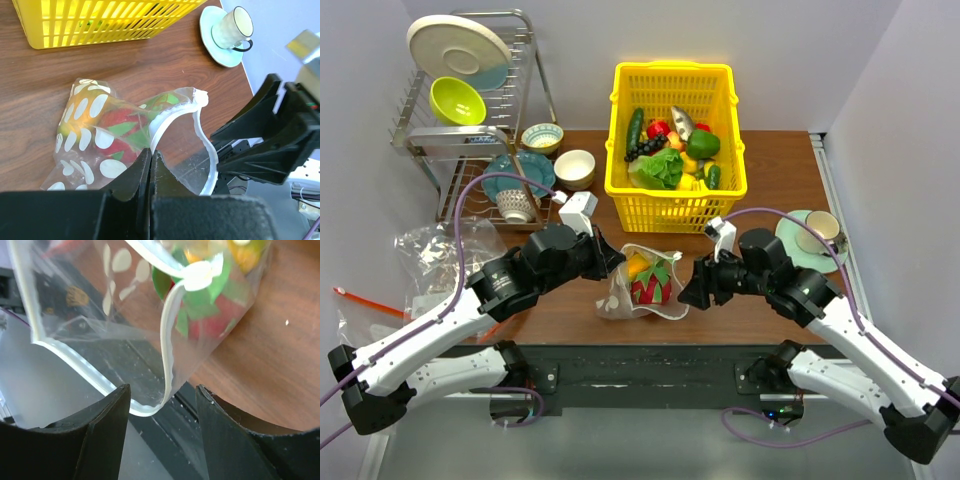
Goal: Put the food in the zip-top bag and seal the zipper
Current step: Adjust the zipper food storage bag at the center of the board.
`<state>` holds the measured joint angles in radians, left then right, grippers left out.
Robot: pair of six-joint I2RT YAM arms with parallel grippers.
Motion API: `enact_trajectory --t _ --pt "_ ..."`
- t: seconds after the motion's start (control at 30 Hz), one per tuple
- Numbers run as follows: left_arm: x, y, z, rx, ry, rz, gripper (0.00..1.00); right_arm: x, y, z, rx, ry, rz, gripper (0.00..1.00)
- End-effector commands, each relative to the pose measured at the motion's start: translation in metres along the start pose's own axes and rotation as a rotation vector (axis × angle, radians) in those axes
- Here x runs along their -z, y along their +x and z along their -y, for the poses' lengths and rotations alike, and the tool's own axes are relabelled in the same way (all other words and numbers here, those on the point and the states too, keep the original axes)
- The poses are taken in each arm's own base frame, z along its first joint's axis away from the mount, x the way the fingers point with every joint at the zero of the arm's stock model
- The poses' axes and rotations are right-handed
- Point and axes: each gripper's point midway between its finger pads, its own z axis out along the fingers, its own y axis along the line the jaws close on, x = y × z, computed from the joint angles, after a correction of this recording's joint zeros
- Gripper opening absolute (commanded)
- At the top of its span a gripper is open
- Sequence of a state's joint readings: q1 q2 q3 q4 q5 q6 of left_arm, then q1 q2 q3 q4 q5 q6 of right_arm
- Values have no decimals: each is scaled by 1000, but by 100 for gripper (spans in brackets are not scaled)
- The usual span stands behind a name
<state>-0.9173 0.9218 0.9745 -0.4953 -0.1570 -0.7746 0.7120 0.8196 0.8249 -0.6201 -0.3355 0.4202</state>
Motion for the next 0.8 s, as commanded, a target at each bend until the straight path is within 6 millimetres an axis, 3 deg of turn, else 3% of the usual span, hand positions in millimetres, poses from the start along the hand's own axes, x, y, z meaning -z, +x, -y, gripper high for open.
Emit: enact_trajectory --t 0.0,0.1,0.13,0.2,0.23,0.37,0.47,0.57,0.77 --pt "6 -22 15 6 40 63 0 -10 7 -5 -14 -32 -30 57" --pt "6 -22 15 8 39 61 0 -17 5 -4 -16 -26 -36 38" --pt "6 -21 14 7 37 59 0 -19 5 -4 -16 -26 -46 15" --pt "6 -21 14 6 37 57 0 -15 -9 -14 -7 -44 -29 0" --pt "6 -20 14 5 35 55 0 -11 -14 -17 1 -40 -27 0" --pt "6 -17 14 -10 39 36 0 26 -82 -52 71 -59 131 0" --pt "5 -10 10 -20 27 9 0 53 -117 -75 113 -81 212 0" --pt "6 -8 8 -29 22 0 0 52 -126 -79 118 -82 211 0" --pt "23 -29 8 -61 -13 53 0 14 -99 -58 57 -71 128 0"
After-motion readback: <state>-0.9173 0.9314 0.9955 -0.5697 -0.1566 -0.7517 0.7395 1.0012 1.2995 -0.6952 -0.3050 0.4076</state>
